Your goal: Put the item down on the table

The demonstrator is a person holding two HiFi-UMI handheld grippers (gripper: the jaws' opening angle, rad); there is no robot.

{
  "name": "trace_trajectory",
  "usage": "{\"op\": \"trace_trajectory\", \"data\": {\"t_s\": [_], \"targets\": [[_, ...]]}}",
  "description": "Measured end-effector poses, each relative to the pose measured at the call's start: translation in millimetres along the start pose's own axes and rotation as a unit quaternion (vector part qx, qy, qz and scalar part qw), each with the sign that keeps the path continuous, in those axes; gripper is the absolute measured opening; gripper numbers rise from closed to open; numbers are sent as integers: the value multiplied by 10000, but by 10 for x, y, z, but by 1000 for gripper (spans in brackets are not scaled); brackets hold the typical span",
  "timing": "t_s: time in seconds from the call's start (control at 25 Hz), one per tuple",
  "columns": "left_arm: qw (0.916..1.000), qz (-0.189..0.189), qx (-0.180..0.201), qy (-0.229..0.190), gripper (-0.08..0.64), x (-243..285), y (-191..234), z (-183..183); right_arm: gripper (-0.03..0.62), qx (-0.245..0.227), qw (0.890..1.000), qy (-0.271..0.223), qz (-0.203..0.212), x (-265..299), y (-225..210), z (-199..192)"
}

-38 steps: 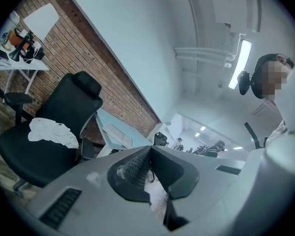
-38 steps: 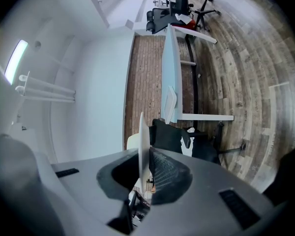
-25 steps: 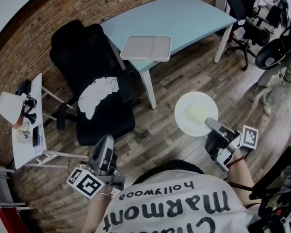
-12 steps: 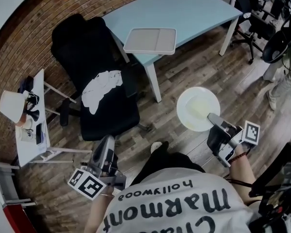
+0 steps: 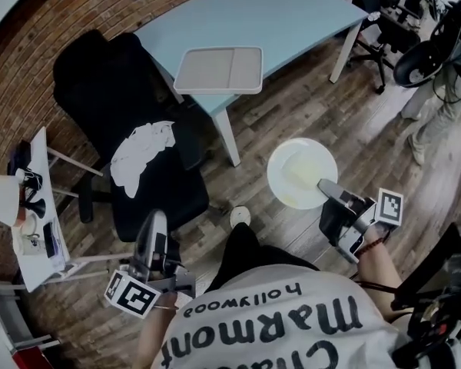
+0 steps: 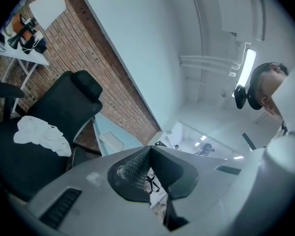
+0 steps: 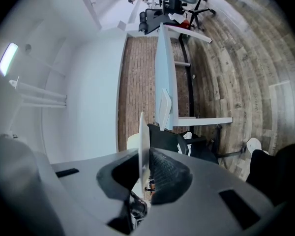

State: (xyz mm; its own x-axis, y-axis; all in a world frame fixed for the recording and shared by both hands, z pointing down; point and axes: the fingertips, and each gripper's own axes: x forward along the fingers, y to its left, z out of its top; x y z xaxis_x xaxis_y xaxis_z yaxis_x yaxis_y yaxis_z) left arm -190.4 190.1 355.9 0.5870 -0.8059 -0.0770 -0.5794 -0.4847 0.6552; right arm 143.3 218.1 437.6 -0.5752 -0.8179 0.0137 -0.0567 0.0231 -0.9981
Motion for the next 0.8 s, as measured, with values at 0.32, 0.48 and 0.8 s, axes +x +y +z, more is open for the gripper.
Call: {"op": "trace_trajectory", "data": {"t_s": [0.32, 0.48, 0.8], "targets": [[9961, -310, 531, 632, 8, 677, 195, 131, 32, -26, 9999, -158, -36, 554, 9, 391], [9934, -447, 706, 789, 8, 977, 333, 315, 32, -13, 9998, -194, 28, 904, 59, 539], [9933, -506, 577, 869, 6, 1544, 765, 677, 32, 197, 9992, -361, -31, 1546, 70, 849]]}}
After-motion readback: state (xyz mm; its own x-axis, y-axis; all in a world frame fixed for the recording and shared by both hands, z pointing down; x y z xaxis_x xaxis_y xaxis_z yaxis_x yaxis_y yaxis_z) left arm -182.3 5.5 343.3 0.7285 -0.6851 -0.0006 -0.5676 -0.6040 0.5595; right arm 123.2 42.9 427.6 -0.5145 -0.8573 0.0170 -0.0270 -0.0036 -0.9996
